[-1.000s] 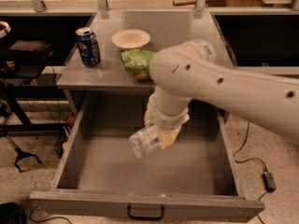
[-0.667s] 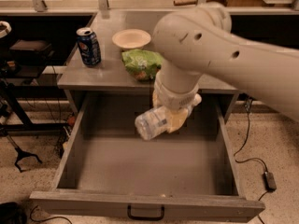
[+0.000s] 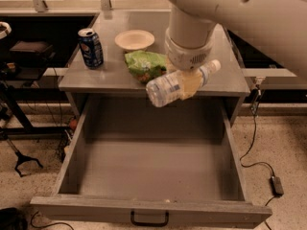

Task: Pick blue plastic bottle from top drawer and place on counter

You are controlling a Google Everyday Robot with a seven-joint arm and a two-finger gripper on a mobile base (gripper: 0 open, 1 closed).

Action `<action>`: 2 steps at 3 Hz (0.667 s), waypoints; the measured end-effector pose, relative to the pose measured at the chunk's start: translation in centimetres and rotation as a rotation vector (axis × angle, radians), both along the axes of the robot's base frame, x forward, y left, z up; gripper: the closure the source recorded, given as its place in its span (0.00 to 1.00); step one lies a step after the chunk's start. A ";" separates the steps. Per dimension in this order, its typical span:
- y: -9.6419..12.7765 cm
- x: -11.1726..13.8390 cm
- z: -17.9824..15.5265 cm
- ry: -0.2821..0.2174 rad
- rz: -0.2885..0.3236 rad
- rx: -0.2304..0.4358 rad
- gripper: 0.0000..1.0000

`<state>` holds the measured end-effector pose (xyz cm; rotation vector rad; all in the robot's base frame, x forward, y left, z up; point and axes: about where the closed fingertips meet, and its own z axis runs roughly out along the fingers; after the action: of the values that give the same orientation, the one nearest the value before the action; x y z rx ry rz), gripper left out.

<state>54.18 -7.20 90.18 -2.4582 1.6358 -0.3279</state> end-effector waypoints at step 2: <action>-2.8 4.4 3.0 0.021 0.065 -0.122 1.00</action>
Offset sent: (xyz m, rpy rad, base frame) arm 0.0558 -0.0535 0.0374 -0.2188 0.0886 0.1423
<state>58.61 -10.05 93.15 -2.6055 1.5849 -0.4054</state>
